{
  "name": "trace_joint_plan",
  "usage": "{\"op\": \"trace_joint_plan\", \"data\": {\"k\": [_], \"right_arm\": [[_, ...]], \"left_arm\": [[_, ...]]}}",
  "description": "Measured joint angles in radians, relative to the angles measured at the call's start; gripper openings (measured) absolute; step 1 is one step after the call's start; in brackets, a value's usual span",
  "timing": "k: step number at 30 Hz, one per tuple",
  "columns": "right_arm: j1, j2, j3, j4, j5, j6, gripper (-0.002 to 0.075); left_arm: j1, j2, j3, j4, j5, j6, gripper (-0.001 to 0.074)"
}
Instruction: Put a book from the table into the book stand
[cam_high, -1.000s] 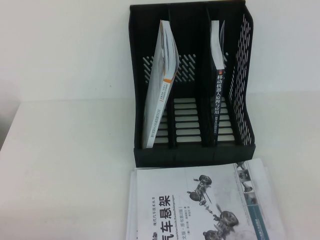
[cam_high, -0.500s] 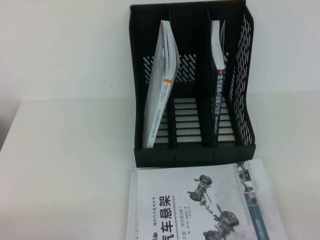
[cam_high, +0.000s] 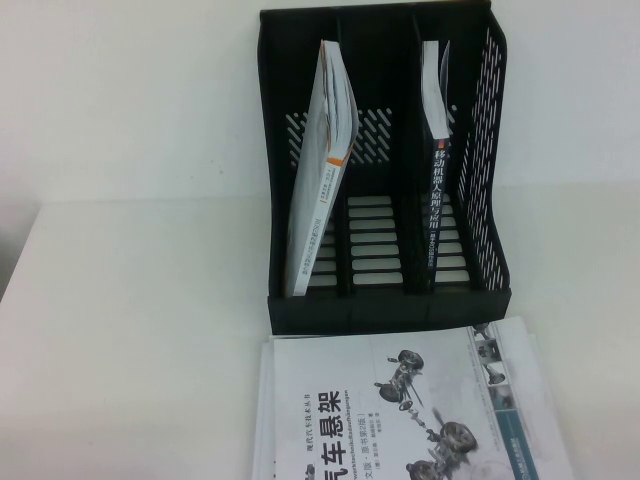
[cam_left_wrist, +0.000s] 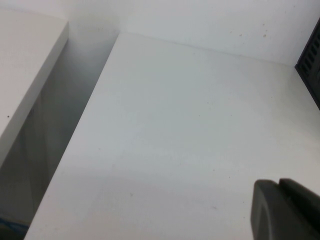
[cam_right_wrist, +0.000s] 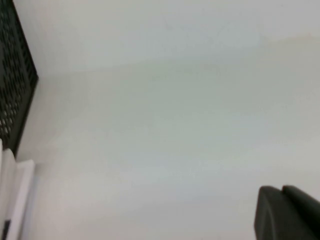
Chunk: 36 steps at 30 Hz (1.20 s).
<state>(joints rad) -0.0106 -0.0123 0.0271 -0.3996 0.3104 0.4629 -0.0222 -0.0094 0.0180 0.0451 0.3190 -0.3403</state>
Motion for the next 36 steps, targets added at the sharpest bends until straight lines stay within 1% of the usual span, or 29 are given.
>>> {"op": "trace_joint_plan", "data": {"k": [5, 20, 22, 24, 26, 28, 30, 36], "right_arm": [[0.000, 0.000, -0.002, 0.000, 0.047, -0.004, -0.0003], [0.000, 0.000, -0.006, 0.003, 0.057, -0.006, -0.0003], [0.000, 0.000, -0.006, 0.073, 0.050, -0.047, -0.0003], [0.000, 0.000, -0.006, 0.202, 0.038, -0.163, -0.0003], [0.000, 0.000, -0.006, 0.284, 0.038, -0.276, -0.0003], [0.000, 0.000, -0.008, 0.354, 0.038, -0.347, -0.0003], [0.000, 0.000, -0.007, 0.400, 0.040, -0.363, -0.0003], [0.000, 0.000, -0.007, 0.439, 0.040, -0.332, -0.0003]], "left_arm": [[0.000, 0.000, 0.000, 0.000, 0.000, 0.000, -0.0002], [0.000, 0.000, 0.000, 0.000, 0.000, 0.000, -0.0002], [0.000, 0.000, 0.000, 0.000, 0.000, 0.000, -0.0002], [0.000, 0.000, 0.000, 0.000, 0.000, 0.000, -0.0002], [0.000, 0.000, 0.000, 0.000, 0.000, 0.000, -0.0002], [0.000, 0.000, 0.000, 0.000, 0.000, 0.000, -0.0002], [0.000, 0.000, 0.000, 0.000, 0.000, 0.000, -0.0002], [0.000, 0.000, 0.000, 0.000, 0.000, 0.000, -0.0002]]}}
